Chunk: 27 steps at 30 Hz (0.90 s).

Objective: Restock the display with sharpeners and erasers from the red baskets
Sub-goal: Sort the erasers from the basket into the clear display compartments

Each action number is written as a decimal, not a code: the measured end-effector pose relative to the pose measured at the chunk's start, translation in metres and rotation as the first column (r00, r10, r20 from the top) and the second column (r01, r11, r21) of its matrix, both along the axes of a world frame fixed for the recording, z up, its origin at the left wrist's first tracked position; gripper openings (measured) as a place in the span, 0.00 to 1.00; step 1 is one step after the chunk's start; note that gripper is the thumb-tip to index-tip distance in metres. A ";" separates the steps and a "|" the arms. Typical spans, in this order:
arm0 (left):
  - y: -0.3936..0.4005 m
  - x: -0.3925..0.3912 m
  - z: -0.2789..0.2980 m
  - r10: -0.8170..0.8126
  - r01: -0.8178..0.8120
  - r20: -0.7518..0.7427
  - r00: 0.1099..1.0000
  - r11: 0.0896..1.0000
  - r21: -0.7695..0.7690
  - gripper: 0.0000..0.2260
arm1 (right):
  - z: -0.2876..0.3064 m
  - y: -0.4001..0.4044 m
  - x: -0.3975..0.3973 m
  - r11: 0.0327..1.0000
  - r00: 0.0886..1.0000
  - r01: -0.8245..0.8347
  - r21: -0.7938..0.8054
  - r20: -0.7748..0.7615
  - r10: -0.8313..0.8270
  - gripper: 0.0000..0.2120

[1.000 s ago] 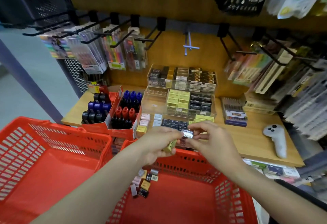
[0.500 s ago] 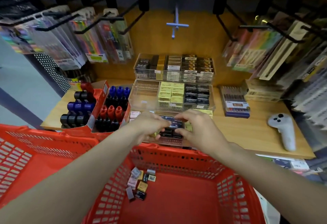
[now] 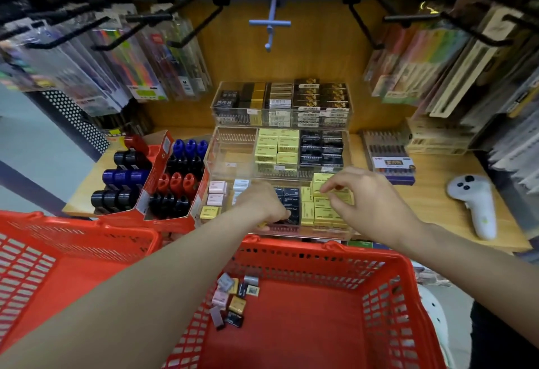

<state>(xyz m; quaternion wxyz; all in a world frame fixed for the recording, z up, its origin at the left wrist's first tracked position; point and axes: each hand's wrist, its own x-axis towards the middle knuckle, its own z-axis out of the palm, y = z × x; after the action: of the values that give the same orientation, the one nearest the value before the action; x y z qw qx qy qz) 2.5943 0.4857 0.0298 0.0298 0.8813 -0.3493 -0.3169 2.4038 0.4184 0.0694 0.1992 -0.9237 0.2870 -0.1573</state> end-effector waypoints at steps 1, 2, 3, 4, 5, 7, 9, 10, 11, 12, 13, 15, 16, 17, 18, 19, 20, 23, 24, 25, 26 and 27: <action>-0.001 -0.001 0.000 -0.030 0.030 0.043 0.999 1.000 0.004 0.20 | 0.001 0.000 0.001 1.000 1.000 0.002 0.000 0.014 -0.002 0.08; -0.001 0.000 0.001 -0.064 0.064 0.081 0.995 0.998 0.010 0.21 | 0.001 0.000 0.001 1.000 1.000 0.003 0.003 0.023 -0.003 0.08; -0.002 0.000 0.000 -0.101 0.100 0.117 0.988 0.995 0.016 0.21 | 0.001 0.000 0.000 1.000 1.000 0.004 0.009 0.026 -0.004 0.08; -0.002 0.001 0.000 -0.140 0.137 0.151 0.979 0.990 0.030 0.22 | 0.001 0.000 -0.001 1.000 1.000 0.004 0.015 0.024 -0.004 0.08; -0.002 0.002 0.000 -0.178 0.172 0.178 0.968 0.984 0.046 0.22 | 0.001 -0.001 -0.003 1.000 1.000 0.003 0.019 0.020 -0.004 0.08; 0.000 0.003 0.001 -0.215 0.205 0.177 0.961 0.976 0.073 0.21 | 0.000 -0.002 -0.006 1.000 1.000 0.003 0.024 0.011 -0.003 0.08; 0.001 0.003 0.002 -0.153 0.151 0.097 0.983 0.988 0.034 0.16 | -0.002 -0.002 -0.008 1.000 1.000 0.008 0.029 0.005 -0.008 0.08; 0.002 0.002 0.003 -0.110 0.110 0.057 0.992 0.994 -0.004 0.13 | -0.002 -0.001 -0.008 1.000 1.000 0.008 0.029 0.006 -0.008 0.08; 0.003 0.001 0.004 -0.077 0.077 0.024 0.997 0.996 -0.035 0.11 | -0.003 -0.001 -0.009 1.000 1.000 0.008 0.028 0.008 -0.008 0.08; 0.003 0.000 0.005 -0.056 0.056 -0.010 0.998 0.997 -0.056 0.10 | -0.003 -0.001 -0.009 1.000 1.000 0.009 0.030 0.008 -0.009 0.08; 0.003 -0.001 0.007 -0.047 0.045 -0.033 0.998 0.997 -0.064 0.09 | -0.003 0.000 -0.010 0.999 1.000 0.009 0.034 0.006 -0.010 0.08; 0.005 -0.003 0.010 -0.046 0.044 -0.032 0.998 0.997 -0.057 0.09 | -0.003 0.000 -0.009 0.999 1.000 0.007 0.042 -0.003 -0.007 0.08; 0.006 -0.004 0.010 -0.060 0.060 -0.007 0.998 0.997 -0.052 0.09 | -0.003 0.001 -0.009 0.999 1.000 0.003 0.044 -0.004 -0.003 0.08; 0.007 -0.005 0.010 -0.081 0.082 0.027 0.996 0.996 -0.047 0.09 | -0.003 0.002 -0.008 0.999 1.000 -0.001 0.047 -0.003 0.002 0.08; 0.008 -0.006 0.009 -0.103 0.106 0.070 0.992 0.993 -0.045 0.09 | -0.004 0.002 -0.008 0.999 1.000 -0.005 0.046 -0.003 0.006 0.08; 0.008 -0.007 0.009 -0.117 0.124 0.113 0.987 0.991 -0.049 0.09 | -0.004 0.003 -0.007 0.999 1.000 -0.008 0.043 -0.006 0.008 0.08; 0.008 -0.008 0.009 -0.122 0.131 0.143 0.982 0.990 -0.053 0.11 | -0.005 0.003 -0.007 0.999 1.000 -0.012 0.034 -0.012 0.012 0.08; 0.011 -0.005 0.012 -0.047 0.050 0.026 0.999 0.992 -0.118 0.13 | -0.008 0.004 -0.007 0.998 0.994 -0.065 -0.022 -0.085 0.063 0.12; 0.013 -0.004 0.013 0.032 -0.049 -0.099 0.995 0.983 -0.175 0.14 | -0.010 0.004 -0.007 0.993 0.987 -0.102 -0.055 -0.131 0.094 0.13; 0.015 -0.002 0.015 0.136 -0.198 -0.271 0.953 0.955 -0.220 0.14 | -0.012 0.005 -0.008 0.986 0.976 -0.136 -0.091 -0.182 0.118 0.15; 0.020 -0.001 0.019 0.240 -0.373 -0.469 0.850 0.903 -0.213 0.12 | -0.015 0.007 -0.009 0.978 0.963 -0.166 -0.123 -0.235 0.134 0.17; 0.026 -0.001 0.024 0.317 -0.524 -0.644 0.696 0.838 -0.154 0.10 | -0.017 0.009 -0.010 0.972 0.947 -0.187 -0.143 -0.290 0.140 0.18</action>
<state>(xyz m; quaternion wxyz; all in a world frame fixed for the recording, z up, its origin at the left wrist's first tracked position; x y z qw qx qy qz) 2.5935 0.5112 0.0538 0.3554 0.7754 -0.1551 -0.4984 2.3939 0.4271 0.0520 0.0905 -0.9707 0.2200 -0.0328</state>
